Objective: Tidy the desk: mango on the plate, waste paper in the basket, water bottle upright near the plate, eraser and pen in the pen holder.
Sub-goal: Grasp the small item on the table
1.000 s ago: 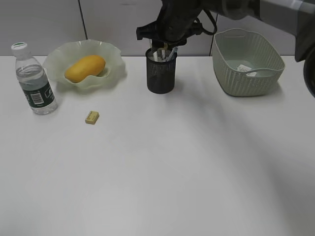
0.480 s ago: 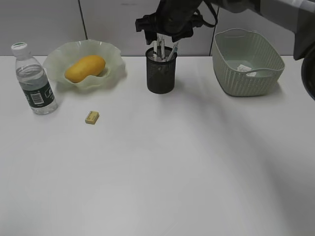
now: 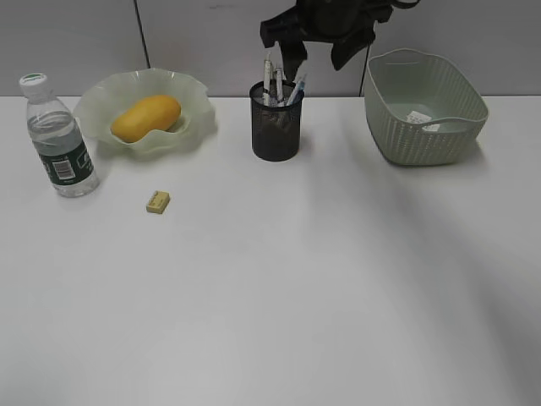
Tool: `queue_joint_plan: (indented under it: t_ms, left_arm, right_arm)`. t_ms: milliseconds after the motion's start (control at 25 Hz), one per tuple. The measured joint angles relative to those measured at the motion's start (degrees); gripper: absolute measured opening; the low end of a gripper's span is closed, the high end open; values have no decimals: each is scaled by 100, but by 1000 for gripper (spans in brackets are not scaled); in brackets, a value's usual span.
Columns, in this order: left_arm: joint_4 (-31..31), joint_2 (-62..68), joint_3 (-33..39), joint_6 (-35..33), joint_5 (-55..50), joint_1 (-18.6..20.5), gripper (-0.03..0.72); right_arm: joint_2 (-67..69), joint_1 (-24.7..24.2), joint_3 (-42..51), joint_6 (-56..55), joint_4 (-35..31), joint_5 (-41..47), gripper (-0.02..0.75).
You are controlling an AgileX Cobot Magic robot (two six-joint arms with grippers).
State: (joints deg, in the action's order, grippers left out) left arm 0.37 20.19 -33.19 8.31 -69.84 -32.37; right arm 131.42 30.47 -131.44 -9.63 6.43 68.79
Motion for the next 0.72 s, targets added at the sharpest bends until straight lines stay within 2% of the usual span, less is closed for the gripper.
queue_joint_plan:
  t_ms: [200,320,720]
  left_arm:
    - [-37,0,0,0,5,0,540]
    - [-6,0,0,0,5,0,540]
    - [32,0,0,0,5,0,540]
  right_arm:
    - [-522,12,448,195,-108,26,558]
    - [-1065,13,1096,359,-210,32,556]
    - [-3816,24,4649,627,-289,-114,552]
